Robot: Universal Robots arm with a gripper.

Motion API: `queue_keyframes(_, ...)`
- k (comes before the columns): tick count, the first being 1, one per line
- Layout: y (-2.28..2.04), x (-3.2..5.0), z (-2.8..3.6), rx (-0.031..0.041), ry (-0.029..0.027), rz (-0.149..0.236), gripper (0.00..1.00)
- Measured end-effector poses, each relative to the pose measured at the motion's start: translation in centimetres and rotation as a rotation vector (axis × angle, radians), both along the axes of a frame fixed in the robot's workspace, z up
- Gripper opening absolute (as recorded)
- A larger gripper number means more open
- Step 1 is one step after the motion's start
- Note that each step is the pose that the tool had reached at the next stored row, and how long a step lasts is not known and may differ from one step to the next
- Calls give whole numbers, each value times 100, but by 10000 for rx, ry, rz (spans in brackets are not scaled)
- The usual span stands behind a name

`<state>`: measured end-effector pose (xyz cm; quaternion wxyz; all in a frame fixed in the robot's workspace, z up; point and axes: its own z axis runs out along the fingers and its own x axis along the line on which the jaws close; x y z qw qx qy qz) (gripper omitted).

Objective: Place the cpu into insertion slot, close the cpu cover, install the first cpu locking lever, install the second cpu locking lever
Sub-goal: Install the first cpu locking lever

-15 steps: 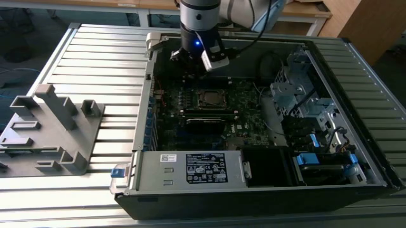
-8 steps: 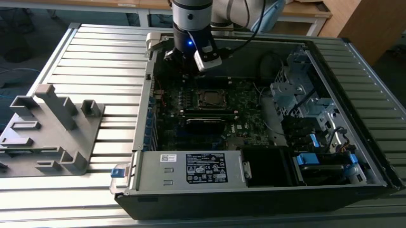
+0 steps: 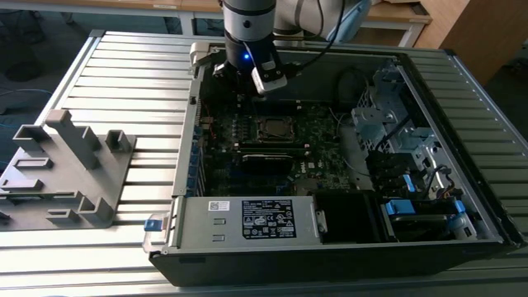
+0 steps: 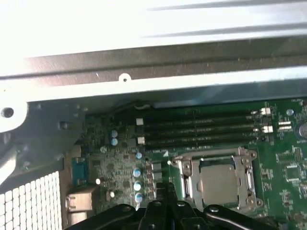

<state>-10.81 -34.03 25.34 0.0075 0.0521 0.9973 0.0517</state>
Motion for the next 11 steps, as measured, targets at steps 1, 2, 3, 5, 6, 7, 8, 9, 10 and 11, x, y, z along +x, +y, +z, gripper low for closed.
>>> queue_keyframes(1, 0, 0, 0, 0, 0, -1, 11)
queue_keyframes(2, 0, -3, 0, 2, 0, -1, 11)
queue_keyframes(3, 0, -14, 0, 4, 0, -1, 11)
queue_keyframes(5, 0, -41, 0, 78, -3, 0, 11)
queue_keyframes(6, 0, -53, 0, 177, -3, -1, 11)
queue_keyframes(7, 0, -63, 0, 273, -3, 1, 11)
queue_keyframes(8, -1, -71, 0, 382, -4, 2, 11)
queue_keyframes(9, 0, -76, -1, 519, -5, 2, 11)
queue_keyframes(10, 0, -79, -1, 672, -4, 1, 11)
queue_keyframes(11, 0, -80, 0, 809, -4, 1, 11)
